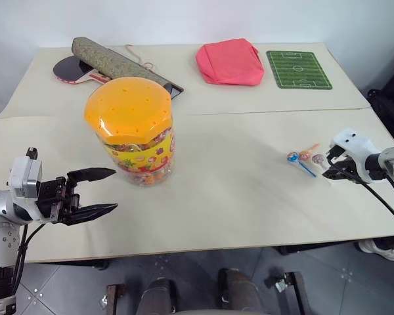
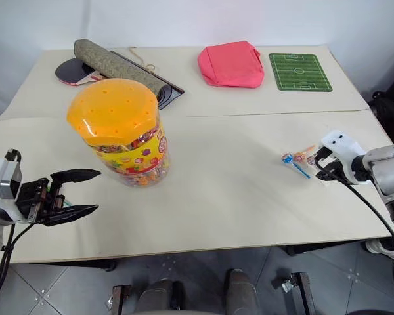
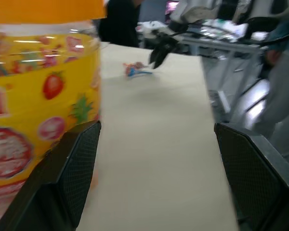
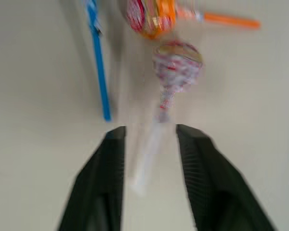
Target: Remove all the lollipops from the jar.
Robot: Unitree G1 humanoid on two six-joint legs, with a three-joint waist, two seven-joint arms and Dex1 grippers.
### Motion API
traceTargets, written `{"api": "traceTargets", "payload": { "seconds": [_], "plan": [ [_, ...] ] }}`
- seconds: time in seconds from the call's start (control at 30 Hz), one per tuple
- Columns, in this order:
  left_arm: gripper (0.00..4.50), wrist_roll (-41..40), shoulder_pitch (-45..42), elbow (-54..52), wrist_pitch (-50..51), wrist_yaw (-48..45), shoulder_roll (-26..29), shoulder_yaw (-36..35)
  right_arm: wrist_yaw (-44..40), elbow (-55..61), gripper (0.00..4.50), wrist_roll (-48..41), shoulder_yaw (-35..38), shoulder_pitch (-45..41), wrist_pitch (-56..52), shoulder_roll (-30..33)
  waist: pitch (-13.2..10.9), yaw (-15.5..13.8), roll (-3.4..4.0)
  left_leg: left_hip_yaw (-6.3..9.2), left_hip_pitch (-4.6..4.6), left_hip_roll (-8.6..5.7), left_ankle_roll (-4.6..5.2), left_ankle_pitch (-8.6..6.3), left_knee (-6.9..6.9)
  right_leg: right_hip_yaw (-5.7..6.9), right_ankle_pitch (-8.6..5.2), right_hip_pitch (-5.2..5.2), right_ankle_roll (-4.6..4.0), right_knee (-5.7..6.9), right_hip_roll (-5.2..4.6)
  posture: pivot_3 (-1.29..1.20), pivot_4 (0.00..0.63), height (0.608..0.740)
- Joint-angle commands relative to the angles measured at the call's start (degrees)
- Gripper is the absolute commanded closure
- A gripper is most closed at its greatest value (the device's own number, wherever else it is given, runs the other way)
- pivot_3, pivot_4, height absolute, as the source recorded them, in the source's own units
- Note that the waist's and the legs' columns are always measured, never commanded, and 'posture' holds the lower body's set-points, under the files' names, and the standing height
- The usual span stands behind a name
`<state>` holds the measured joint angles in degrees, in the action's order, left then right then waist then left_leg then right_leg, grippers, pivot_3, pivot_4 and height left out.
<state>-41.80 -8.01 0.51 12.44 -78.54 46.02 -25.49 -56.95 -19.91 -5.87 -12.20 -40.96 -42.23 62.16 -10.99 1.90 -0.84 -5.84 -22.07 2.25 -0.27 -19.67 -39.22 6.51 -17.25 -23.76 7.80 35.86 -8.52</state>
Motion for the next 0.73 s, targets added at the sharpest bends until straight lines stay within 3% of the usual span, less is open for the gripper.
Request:
{"api": "traceTargets", "payload": {
  "seconds": [0.03,0.13,0.2,0.3,0.47,0.6,0.73],
  "plan": [
    [0.53,3.8,1.0,2.1,-3.3,3.6,0.9,-2.7,-1.0,3.2,1.53,-0.9,6.2,1.2,3.8,3.0,0.0,-0.3,0.0,0.0,0.0,0.0,0.0,0.0,0.0,0.0,0.0,0.0,0.0,0.0,0.0,0.0,0.15,0.74],
    [0.53,9.4,3.4,3.7,-5.1,8.1,2.6,-3.5,-9.5,12.5,0.5,-9.8,15.0,7.1,13.6,1.7,0.0,-0.5,-0.01,0.02,-0.01,0.0,0.0,0.0,0.01,0.04,0.0,0.0,0.0,0.0,0.0,0.0,0.15,0.74],
    [0.53,11.6,4.9,5.5,-6.5,10.5,3.2,-4.7,-16.9,19.1,0.03,-20.7,23.3,11.1,23.6,-5.1,0.0,-0.5,-0.02,0.12,-0.02,0.01,-0.01,-0.01,0.08,0.15,0.0,0.03,0.0,-0.04,0.03,0.0,0.15,0.74],
    [0.53,13.7,6.1,9.8,-9.4,13.7,2.7,-6.4,-17.3,21.5,0.03,-25.5,24.8,13.2,29.7,-14.9,0.0,-0.2,-0.04,0.15,0.04,0.07,-0.02,-0.01,0.04,0.19,0.01,0.17,0.0,-0.09,0.08,0.0,0.15,0.74],
    [0.53,17.7,9.1,5.1,-11.2,23.9,-2.1,-5.6,-20.5,12.6,0.03,-15.5,14.6,16.9,50.4,-25.8,0.1,-0.7,-0.2,0.2,0.13,0.04,0.02,-0.03,-0.05,0.2,0.1,0.29,0.01,-0.06,0.02,0.0,0.15,0.74],
    [0.53,19.1,10.9,-1.1,-10.2,29.4,-5.2,-4.6,-18.4,7.4,0.03,-13.3,12.9,16.3,56.8,-30.5,0.1,-0.8,-0.2,0.25,0.06,0.01,0.03,-0.02,-0.19,0.22,0.1,0.25,0.01,0.05,0.0,0.0,0.15,0.74],
    [0.53,17.5,13.5,-7.2,-8.5,31.7,-6.7,-5.0,-16.9,6.5,0.03,-12.9,12.7,18.0,60.2,-31.3,0.1,-0.6,-0.2,0.33,0.06,0.05,0.03,-0.02,-0.28,0.24,0.11,0.29,0.01,0.09,0.0,0.0,0.15,0.74]
  ]
}}
